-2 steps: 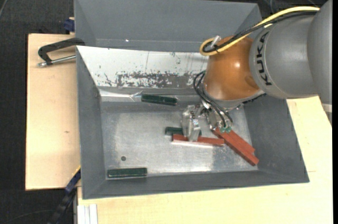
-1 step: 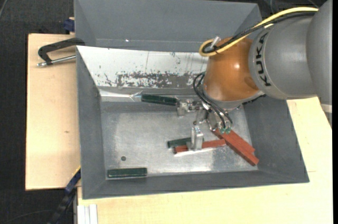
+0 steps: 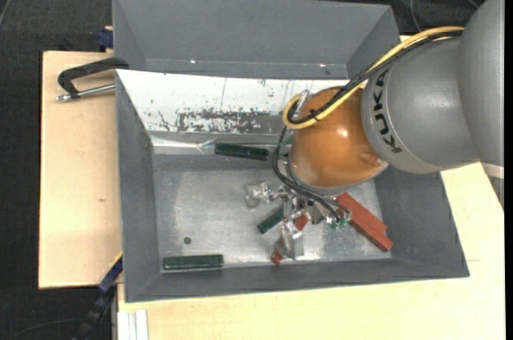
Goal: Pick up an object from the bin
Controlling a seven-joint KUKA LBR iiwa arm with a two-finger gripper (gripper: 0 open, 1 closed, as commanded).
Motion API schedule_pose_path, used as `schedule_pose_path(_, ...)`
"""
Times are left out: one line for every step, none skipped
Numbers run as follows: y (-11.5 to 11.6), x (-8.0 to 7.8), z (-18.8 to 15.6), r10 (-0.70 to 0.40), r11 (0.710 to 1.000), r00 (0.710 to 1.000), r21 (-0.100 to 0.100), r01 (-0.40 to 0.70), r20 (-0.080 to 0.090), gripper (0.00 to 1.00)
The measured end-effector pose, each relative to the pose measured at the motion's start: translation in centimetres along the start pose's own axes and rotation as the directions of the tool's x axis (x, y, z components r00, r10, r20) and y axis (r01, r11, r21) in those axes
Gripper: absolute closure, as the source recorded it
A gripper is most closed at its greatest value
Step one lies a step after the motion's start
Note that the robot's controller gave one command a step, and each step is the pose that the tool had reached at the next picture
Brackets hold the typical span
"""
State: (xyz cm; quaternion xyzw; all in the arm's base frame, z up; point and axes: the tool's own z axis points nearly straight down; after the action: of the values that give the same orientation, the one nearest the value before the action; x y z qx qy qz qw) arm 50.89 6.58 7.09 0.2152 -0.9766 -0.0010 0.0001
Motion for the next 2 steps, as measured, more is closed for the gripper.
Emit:
schedule_pose_path(-0.1, -0.1, -0.2, 0.003, 1.0, 1.0, 0.001, -0.003, 0.003, 1.0)
schedule_pose_path(-2.1, -2.7, -15.6, -0.005, 1.0, 1.0, 0.006, 0.005, 0.015, 1.0)
